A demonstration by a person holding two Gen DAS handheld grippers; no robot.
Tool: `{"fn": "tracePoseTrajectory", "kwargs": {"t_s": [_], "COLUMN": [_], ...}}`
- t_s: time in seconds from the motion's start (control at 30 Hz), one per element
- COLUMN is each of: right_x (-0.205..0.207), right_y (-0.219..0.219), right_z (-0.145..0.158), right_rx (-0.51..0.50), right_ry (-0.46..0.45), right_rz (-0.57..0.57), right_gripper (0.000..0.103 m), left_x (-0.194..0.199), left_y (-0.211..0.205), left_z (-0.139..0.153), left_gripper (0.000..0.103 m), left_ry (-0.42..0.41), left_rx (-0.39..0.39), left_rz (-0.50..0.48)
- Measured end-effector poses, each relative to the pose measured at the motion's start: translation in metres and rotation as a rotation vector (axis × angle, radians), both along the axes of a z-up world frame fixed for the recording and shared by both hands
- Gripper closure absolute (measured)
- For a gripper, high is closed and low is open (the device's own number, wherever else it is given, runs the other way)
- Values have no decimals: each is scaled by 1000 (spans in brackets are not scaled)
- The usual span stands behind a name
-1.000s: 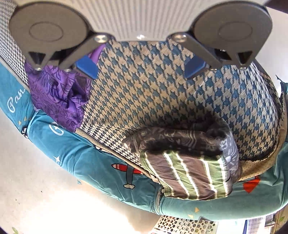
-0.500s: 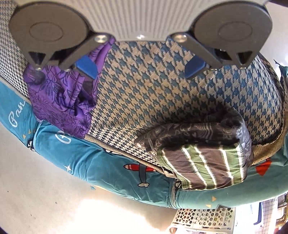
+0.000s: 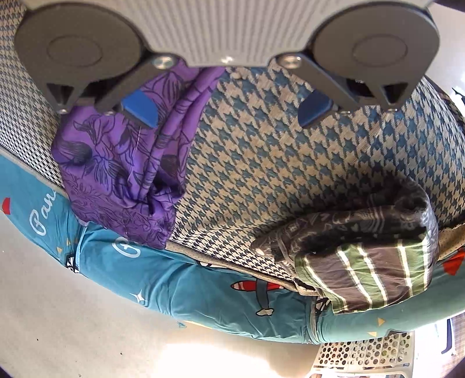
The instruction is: Fold clothes
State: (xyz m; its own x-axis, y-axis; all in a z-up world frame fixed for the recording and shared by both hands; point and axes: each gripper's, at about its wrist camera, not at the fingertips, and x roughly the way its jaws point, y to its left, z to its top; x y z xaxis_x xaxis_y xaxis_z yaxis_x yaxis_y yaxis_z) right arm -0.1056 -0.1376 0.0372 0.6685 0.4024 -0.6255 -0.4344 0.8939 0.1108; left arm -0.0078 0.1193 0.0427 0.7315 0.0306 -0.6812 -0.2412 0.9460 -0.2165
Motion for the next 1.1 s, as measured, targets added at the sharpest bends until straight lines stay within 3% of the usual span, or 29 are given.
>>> {"fn": "tracePoseTrajectory", "kwargs": {"t_s": [0.2, 0.37, 0.6, 0.67, 0.7, 1.1], "right_x": [8, 22, 42, 44, 44, 22], "right_y": [-43, -49, -55, -57, -57, -49], "right_z": [-7, -18, -41, -45, -46, -43], "right_rx": [60, 153, 254, 297, 305, 170], "right_ry": [113, 242, 350, 375, 378, 338], "right_rz": [-135, -173, -275, -291, -290, -295], "right_gripper": [63, 63, 63, 76, 89, 96], "left_x": [2, 4, 2, 3, 3, 6], "left_y": [-10, -19, -29, -31, -31, -26], "left_z": [-4, -9, -15, -16, -17, -21], "left_gripper": [0, 0, 0, 0, 0, 0], "left_ry": [14, 34, 54, 58, 59, 80], "left_rx": [11, 24, 63, 71, 75, 57], "left_rz": [-23, -52, -91, -98, -100, -78]}}
